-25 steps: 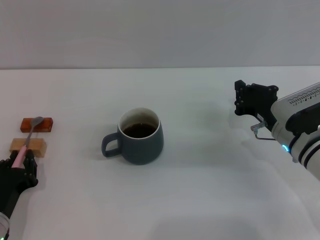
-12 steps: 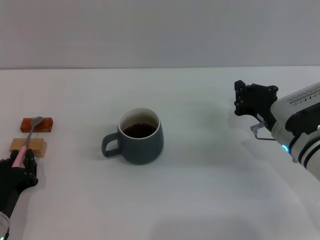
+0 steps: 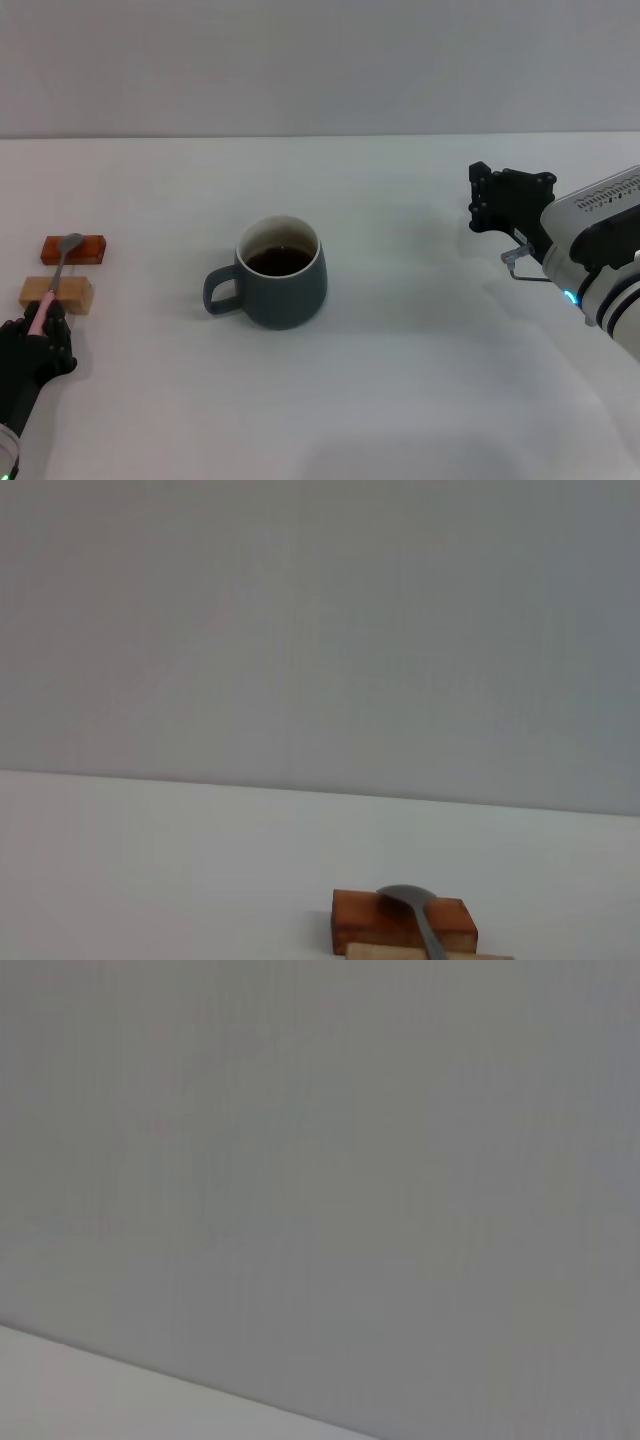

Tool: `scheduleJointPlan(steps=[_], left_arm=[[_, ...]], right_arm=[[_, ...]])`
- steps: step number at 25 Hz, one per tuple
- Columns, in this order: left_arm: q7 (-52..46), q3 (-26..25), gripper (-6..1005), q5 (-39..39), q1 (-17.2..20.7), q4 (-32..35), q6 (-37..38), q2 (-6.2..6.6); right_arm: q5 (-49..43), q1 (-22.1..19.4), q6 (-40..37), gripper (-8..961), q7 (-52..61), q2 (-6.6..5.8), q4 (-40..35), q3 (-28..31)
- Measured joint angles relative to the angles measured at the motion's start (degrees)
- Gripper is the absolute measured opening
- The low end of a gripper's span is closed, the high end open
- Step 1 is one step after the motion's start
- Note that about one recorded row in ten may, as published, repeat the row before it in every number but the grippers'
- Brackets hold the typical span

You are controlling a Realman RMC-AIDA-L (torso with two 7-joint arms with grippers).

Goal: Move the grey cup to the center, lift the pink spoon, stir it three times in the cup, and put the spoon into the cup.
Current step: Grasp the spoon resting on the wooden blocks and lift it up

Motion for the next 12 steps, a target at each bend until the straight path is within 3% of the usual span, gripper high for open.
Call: scheduleJointPlan(steps=[12], left_arm=[[-0.1, 0.0, 189, 0.0, 0.0, 0.2, 0.0, -0.02]], right_arm=[[0.0, 0.0, 0.0, -1, 0.0, 0.0, 0.1, 0.0]])
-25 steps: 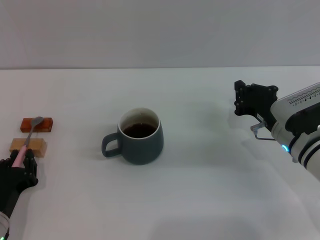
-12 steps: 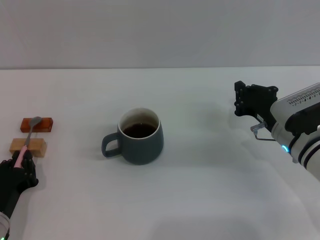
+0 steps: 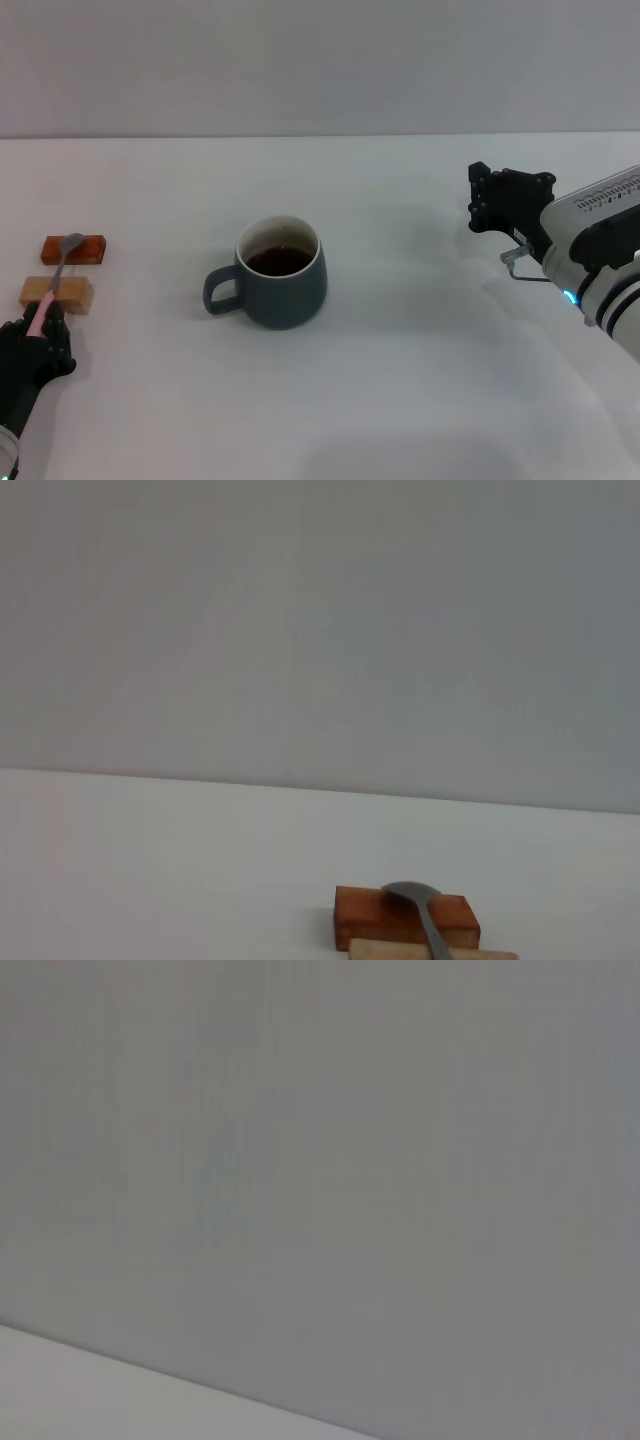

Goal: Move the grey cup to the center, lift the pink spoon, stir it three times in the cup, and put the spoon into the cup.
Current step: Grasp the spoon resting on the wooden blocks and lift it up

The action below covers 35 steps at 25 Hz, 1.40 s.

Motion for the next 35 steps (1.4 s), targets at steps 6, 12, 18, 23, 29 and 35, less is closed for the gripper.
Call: scheduleJointPlan(steps=[6, 12, 18, 23, 29, 35], left_arm=[[0.0, -0.1, 175, -0.1, 0.0, 0.0, 0.1, -0.1], [0.1, -0.1, 169, -0.2, 0.0, 0.0, 0.2, -0.14], [0.1, -0.1, 169, -0.2, 0.0, -0.1, 0.2, -0.15], [0.1, -0.5, 168, -0.2, 0.0, -0.4, 0.1, -0.15], [0.0, -0.7, 168, -0.1, 0.0, -0.4, -0.1, -0.15], [0.0, -0.7, 167, -0.1, 0.0, -0.5, -0.1, -0.23]], right_arm=[[0.0, -0.1, 0.0, -1, 0.0, 0.0, 0.2, 0.0], [-0.1, -0.3, 0.0, -1, 0.0, 0.0, 0.2, 0.0], [-0.1, -0.3, 0.0, -2, 0.0, 0.0, 0.2, 0.0], [-0.1, -0.3, 0.0, -2, 0.0, 0.0, 0.2, 0.0], [-0.1, -0.4, 0.0, -2, 0.0, 0.0, 0.3, 0.0], [-0.1, -0.5, 0.0, -2, 0.0, 0.0, 0.3, 0.0]])
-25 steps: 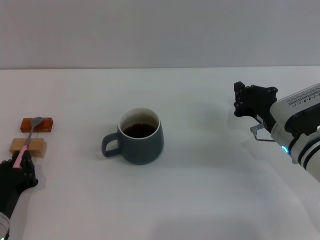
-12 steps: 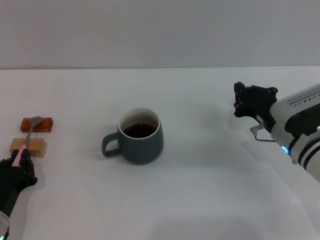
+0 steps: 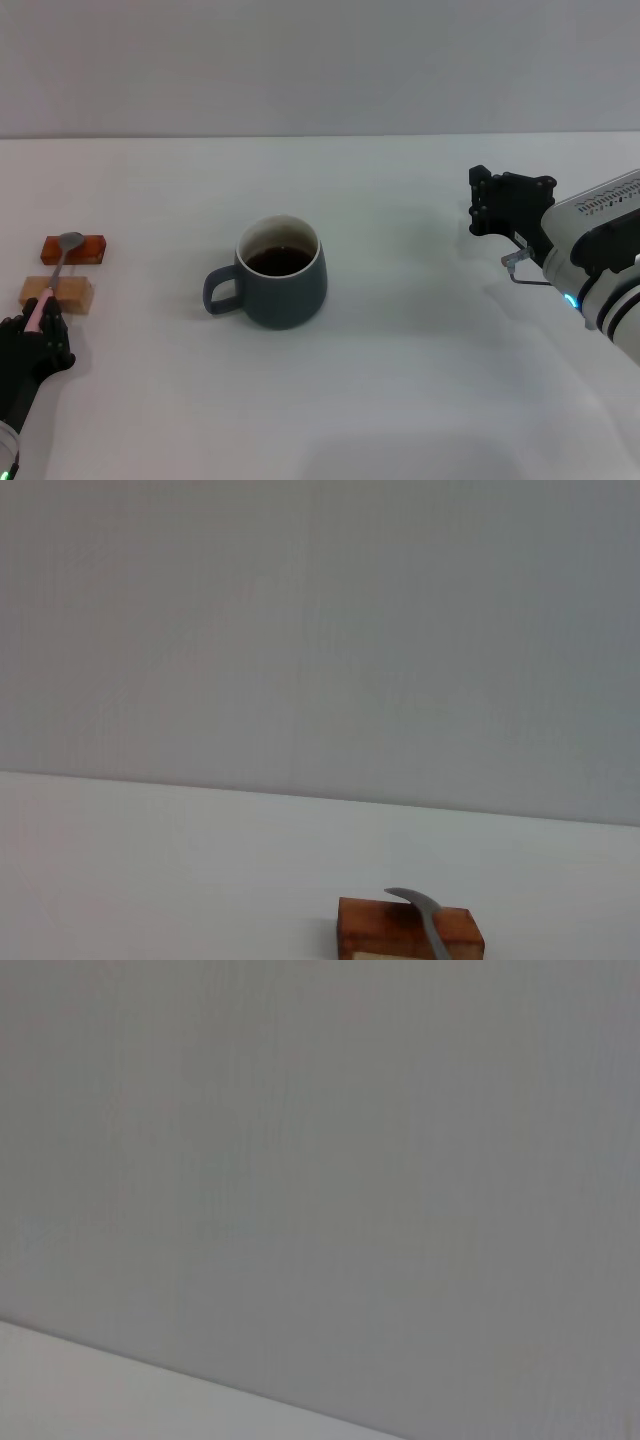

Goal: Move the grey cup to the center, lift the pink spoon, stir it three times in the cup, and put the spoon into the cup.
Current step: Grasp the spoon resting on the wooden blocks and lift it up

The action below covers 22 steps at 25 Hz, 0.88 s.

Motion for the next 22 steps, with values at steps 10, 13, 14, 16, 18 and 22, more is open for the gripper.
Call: scheduleJointPlan(steps=[10, 13, 14, 16, 18, 22], left_arm=[[0.0, -0.1, 166, 0.0, 0.2, -1.1, 0.7, -0.01], [0.0, -0.5, 166, 0.0, 0.5, -2.0, 0.8, 0.1], [0.0, -0.6, 166, 0.0, 0.7, -2.3, 0.8, 0.19], [0.0, -0.8, 162, 0.1, 0.9, -2.8, 0.8, 0.31], [0.0, -0.9, 159, 0.1, 1.0, -3.1, 0.8, 0.44], [0.0, -0.9, 155, 0.1, 1.2, -3.6, 0.8, 0.58]], right_arm=[[0.0, 0.0, 0.0, -2, 0.0, 0.0, 0.0, 0.0], [0.0, 0.0, 0.0, -2, 0.0, 0.0, 0.0, 0.0], [0.0, 0.0, 0.0, -1, 0.0, 0.0, 0.0, 0.0], [0.0, 0.0, 0.0, 0, 0.0, 0.0, 0.0, 0.0], [0.0, 0.0, 0.0, 0, 0.0, 0.0, 0.0, 0.0], [0.0, 0.0, 0.0, 0, 0.0, 0.0, 0.0, 0.0]])
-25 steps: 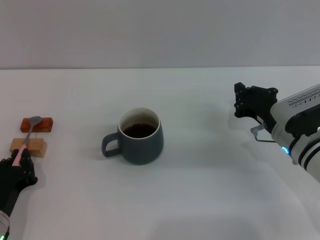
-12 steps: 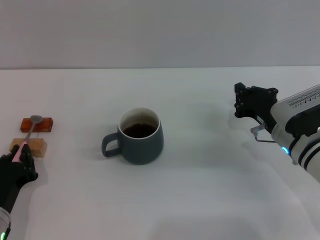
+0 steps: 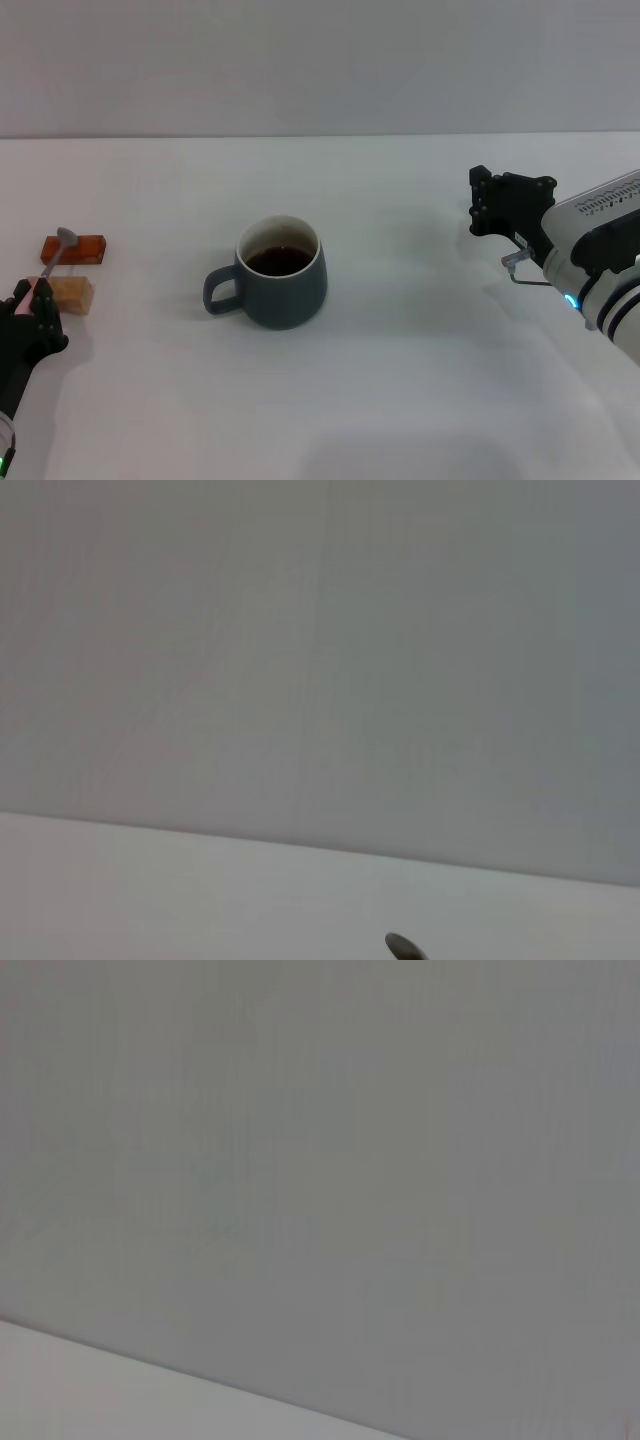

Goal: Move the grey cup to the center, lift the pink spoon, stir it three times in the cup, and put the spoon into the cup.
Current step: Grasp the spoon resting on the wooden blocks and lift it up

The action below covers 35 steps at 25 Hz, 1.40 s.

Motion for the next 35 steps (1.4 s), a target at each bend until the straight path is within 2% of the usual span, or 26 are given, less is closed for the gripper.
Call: scheduleJointPlan(steps=[13, 16, 35], left_arm=[[-0.1, -0.6, 149, 0.0, 1.3, -4.4, 0.2, 0.99], [-0.5, -0.7, 147, 0.0, 1.6, -5.8, 0.1, 1.61], [-0.5, -0.8, 145, 0.0, 1.2, -7.8, 0.1, 1.8]], right_arm=[[0.1, -0.1, 0.0, -1, 0.0, 0.0, 0.0, 0.0], [0.1, -0.1, 0.0, -1, 0.0, 0.0, 0.0, 0.0], [0.4, -0.1, 0.0, 0, 0.0, 0.0, 0.0, 0.0]])
